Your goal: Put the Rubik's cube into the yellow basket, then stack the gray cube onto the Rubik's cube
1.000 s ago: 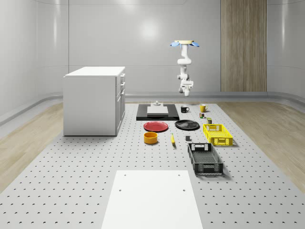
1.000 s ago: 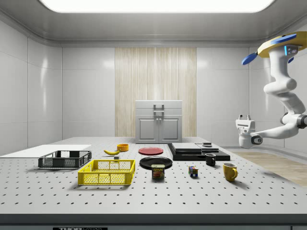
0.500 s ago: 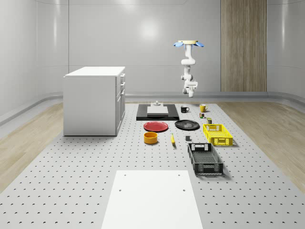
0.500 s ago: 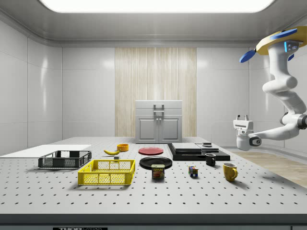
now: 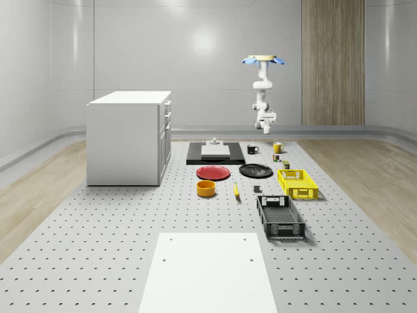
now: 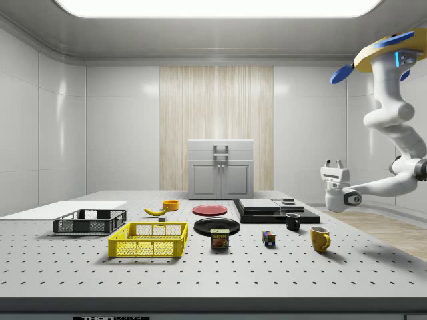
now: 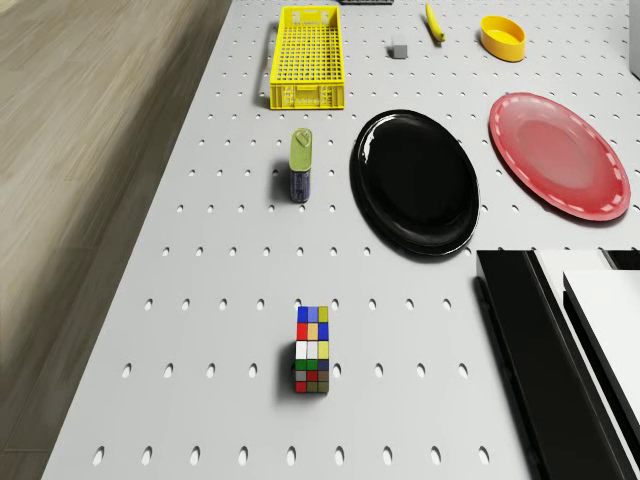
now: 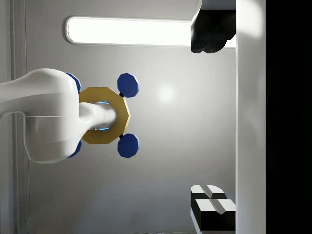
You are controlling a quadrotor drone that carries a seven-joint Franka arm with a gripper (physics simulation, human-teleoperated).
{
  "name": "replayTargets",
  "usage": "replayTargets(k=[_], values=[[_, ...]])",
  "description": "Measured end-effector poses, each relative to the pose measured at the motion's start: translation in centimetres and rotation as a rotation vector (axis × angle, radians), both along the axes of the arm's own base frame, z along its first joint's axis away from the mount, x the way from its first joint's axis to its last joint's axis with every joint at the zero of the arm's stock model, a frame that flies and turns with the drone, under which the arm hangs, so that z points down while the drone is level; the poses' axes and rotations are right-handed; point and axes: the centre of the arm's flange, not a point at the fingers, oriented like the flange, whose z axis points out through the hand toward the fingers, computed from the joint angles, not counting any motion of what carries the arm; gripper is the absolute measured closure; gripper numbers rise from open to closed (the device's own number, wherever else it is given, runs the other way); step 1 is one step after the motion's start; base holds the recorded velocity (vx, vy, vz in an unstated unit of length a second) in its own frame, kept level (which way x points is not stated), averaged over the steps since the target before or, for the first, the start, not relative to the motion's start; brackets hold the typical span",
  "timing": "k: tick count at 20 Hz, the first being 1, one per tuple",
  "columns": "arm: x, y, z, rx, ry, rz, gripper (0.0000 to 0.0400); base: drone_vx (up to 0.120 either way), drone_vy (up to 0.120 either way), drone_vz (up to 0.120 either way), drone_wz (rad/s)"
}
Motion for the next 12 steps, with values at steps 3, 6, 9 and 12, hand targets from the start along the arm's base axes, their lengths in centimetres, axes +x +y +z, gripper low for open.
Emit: replayTargets(k=[3, 6, 9, 12], values=[[0.0, 0.1, 0.0, -0.011, -0.002, 0.0, 0.0, 0.12, 0.12, 0.0, 0.0], [0.0, 0.3, 0.0, -0.03, -0.005, -0.001, 0.0, 0.12, 0.08, 0.0, 0.0], [-0.1, 0.6, 0.0, -0.062, -0.007, -0.002, 0.0, 0.12, 0.0, 0.0, 0.0], [-0.1, 1.1, -0.1, -0.114, -0.009, -0.003, 0.0, 0.12, 0.0, 0.0, 0.0]])
